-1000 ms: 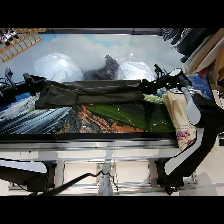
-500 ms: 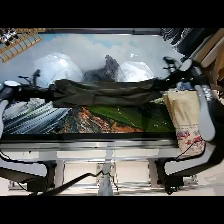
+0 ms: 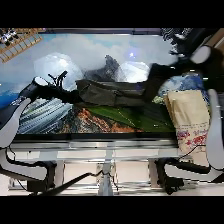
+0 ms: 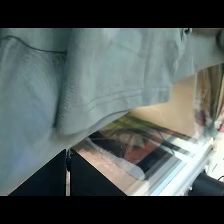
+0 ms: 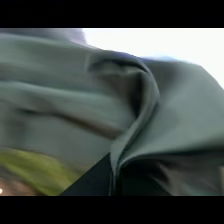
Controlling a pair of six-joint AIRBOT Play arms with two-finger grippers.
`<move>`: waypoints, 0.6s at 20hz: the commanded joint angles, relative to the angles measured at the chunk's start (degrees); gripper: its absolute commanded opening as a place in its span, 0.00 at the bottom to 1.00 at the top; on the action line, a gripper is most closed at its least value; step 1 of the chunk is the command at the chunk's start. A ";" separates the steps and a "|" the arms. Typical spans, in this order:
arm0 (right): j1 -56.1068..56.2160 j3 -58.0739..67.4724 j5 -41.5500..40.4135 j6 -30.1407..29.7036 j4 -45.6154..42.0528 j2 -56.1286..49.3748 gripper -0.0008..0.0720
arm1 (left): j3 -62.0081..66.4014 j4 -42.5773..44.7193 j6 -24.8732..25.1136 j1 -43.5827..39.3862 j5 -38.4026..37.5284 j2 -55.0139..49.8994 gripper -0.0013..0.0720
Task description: Fold the clothes and pants, and hang the long-sleeved shirts on hangers.
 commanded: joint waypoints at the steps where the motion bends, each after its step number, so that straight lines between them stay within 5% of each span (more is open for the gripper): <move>1: 19.32 0.22 -17.64 10.78 3.45 -3.76 0.03 | 0.04 1.55 -0.74 2.71 -4.52 1.09 0.02; 4: 32.70 1.05 -35.71 14.97 4.79 -14.82 0.03 | 0.04 6.27 -0.85 8.46 -13.20 4.57 0.02; 7: 37.18 9.16 -39.82 14.36 9.68 -29.24 0.04 | 0.04 8.83 -2.10 13.25 -15.87 8.87 0.02; 9: 37.64 15.23 -37.94 14.23 9.97 -34.58 0.47 | 0.02 8.79 -2.10 14.75 -15.85 10.27 0.02; 10: 37.11 17.22 -35.08 12.68 8.96 -34.58 0.57 | 0.02 8.85 -2.08 14.84 -15.85 10.36 0.02; 12: 34.80 20.70 -25.64 11.69 2.45 -31.74 0.58 | 0.02 9.18 -2.10 14.71 -15.82 10.23 0.02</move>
